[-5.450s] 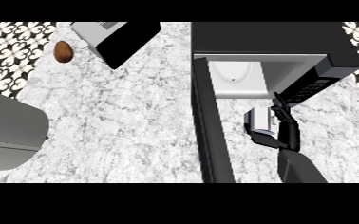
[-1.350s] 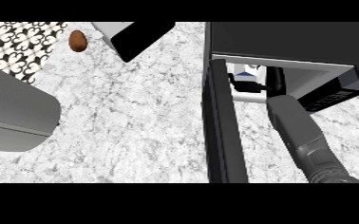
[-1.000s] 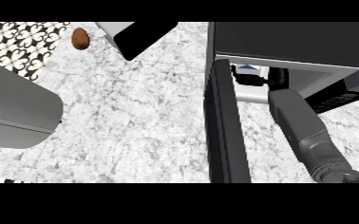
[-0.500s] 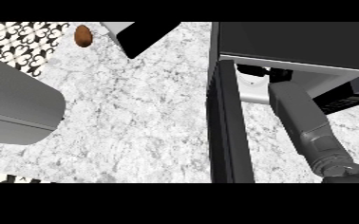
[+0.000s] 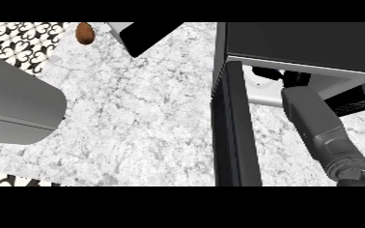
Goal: Pick up the milk, place it into the microwave and close the microwave
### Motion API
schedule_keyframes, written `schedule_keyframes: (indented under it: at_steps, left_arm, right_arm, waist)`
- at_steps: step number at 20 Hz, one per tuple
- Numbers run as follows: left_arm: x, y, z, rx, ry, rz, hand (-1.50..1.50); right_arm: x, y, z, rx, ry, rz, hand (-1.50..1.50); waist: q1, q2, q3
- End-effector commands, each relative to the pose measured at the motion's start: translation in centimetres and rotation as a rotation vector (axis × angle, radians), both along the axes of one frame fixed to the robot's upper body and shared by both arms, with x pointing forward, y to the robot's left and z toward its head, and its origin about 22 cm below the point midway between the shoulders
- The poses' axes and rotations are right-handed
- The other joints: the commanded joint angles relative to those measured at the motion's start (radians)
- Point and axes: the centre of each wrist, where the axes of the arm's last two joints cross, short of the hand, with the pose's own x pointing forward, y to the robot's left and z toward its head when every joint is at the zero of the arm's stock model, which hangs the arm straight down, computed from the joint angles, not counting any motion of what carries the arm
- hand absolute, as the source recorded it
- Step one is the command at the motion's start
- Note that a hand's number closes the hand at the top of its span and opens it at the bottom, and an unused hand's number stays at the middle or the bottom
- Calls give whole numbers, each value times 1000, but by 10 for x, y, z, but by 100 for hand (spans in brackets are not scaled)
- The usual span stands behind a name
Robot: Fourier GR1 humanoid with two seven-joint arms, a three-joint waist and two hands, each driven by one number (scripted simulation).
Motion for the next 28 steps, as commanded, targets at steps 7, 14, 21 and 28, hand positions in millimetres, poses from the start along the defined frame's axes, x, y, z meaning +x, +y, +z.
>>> schedule_keyframes:
  at_steps: [7,14,21,28]
  left_arm:
    - [2,6,-6,30,6,-22,-150]
    - [10,6,-8,22,-1,-27,-150]
    - [17,4,-7,32,-30,-7,-150]
    - [12,6,-9,24,-14,-4,-150]
  right_arm:
    - [-32,-34,-34,-264,203,-366,-150]
    - [0,34,-8,-227,175,174,-150]
    - [-3,65,-15,-166,212,313,-150]
    - [-4,68,-16,60,154,397,-150]
  waist:
    - [44,9,-3]
    - [33,-2,9]
    - [19,-5,8]
    - [-23,-19,9]
